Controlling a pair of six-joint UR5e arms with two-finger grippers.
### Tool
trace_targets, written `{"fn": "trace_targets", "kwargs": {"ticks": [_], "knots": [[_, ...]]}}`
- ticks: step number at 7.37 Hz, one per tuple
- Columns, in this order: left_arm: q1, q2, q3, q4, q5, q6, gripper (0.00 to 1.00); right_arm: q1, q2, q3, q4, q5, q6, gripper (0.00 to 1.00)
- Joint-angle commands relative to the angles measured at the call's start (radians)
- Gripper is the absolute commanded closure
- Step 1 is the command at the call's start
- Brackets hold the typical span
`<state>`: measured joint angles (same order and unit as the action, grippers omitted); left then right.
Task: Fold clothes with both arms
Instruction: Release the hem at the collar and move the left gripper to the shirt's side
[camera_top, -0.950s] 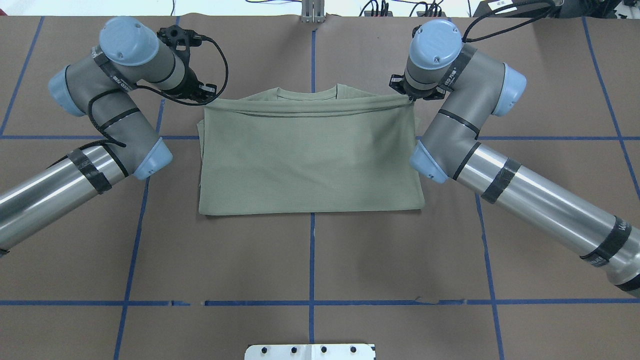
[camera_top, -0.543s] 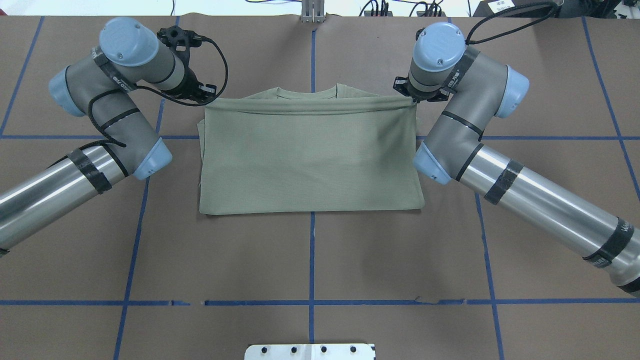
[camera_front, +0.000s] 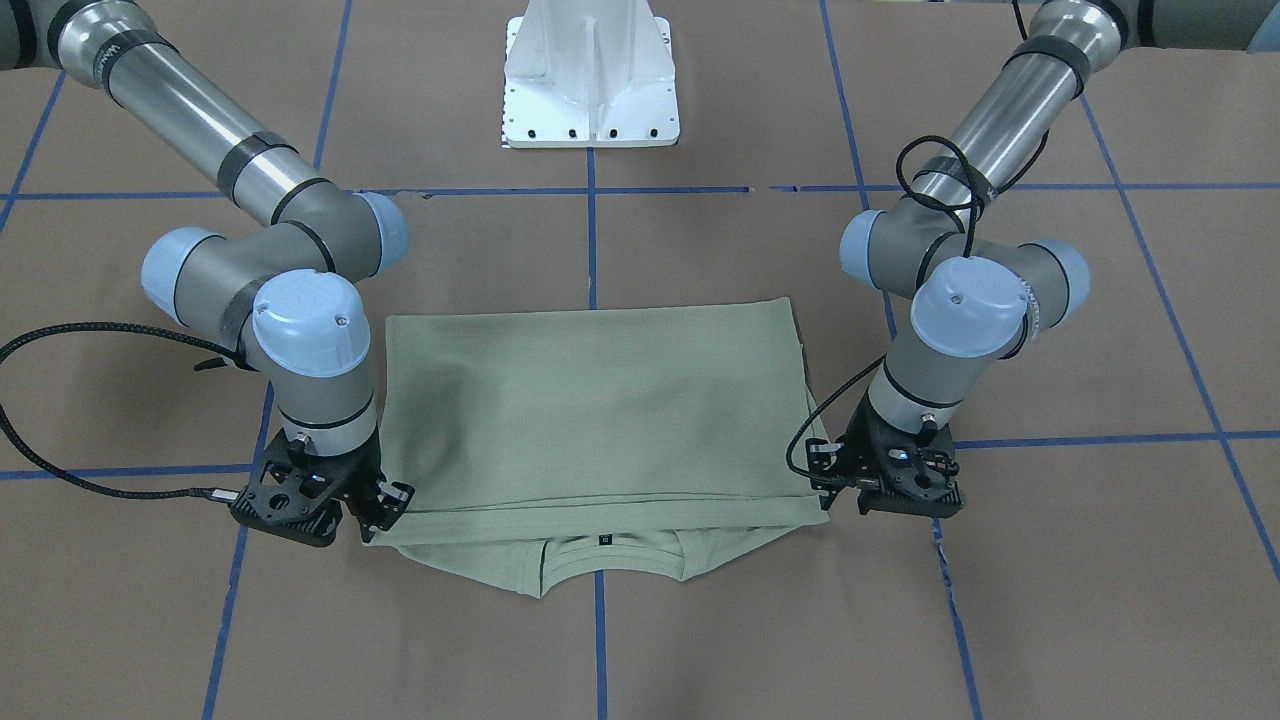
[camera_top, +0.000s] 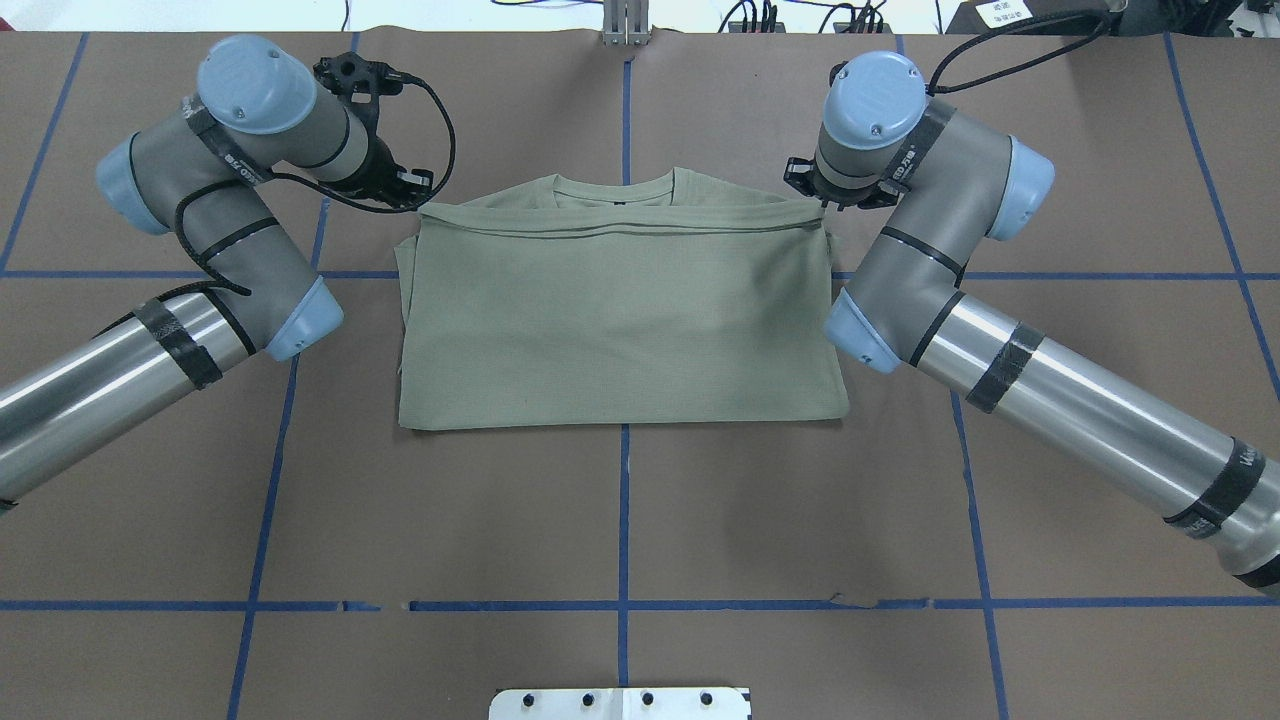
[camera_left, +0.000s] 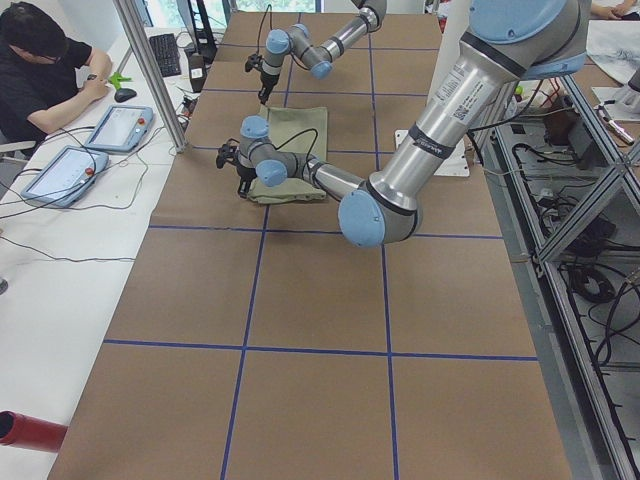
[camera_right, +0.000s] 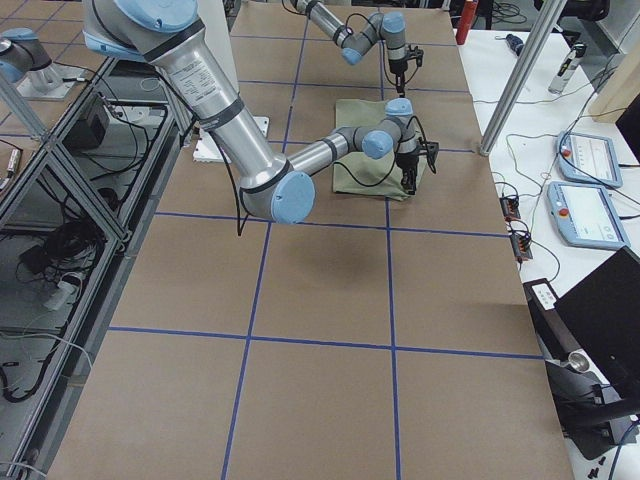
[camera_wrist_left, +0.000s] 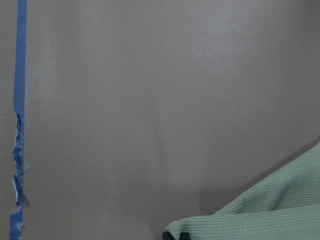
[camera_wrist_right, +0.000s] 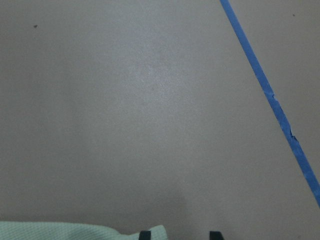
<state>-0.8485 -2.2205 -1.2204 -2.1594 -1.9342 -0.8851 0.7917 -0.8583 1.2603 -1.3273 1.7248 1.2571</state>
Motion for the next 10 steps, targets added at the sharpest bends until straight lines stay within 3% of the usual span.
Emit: {"fn": "trace_targets", "kwargs": {"ticks": [1,3,5,7,8,10], "knots": [[-0.003,0.034,-0.061,-0.033,-0.012,-0.002,0.00,0.024,0.004,-0.001,0.002,0.036,-0.057,0.00],[0.014,0.207,-0.311,-0.036,-0.015,-0.024,0.00,0.066,0.004,0.005,0.005,0.123,-0.139,0.00],[0.101,0.326,-0.445,-0.037,-0.032,-0.150,0.00,0.066,0.004,0.008,0.007,0.124,-0.139,0.00],[0.175,0.390,-0.456,-0.150,-0.022,-0.250,0.00,0.066,0.004,0.008,0.007,0.124,-0.139,0.00],[0.221,0.403,-0.447,-0.184,0.033,-0.282,0.00,0.066,0.004,0.011,0.007,0.125,-0.139,0.00],[0.259,0.403,-0.444,-0.186,0.046,-0.288,0.05,0.064,0.004,0.013,0.007,0.125,-0.140,0.00]]}}
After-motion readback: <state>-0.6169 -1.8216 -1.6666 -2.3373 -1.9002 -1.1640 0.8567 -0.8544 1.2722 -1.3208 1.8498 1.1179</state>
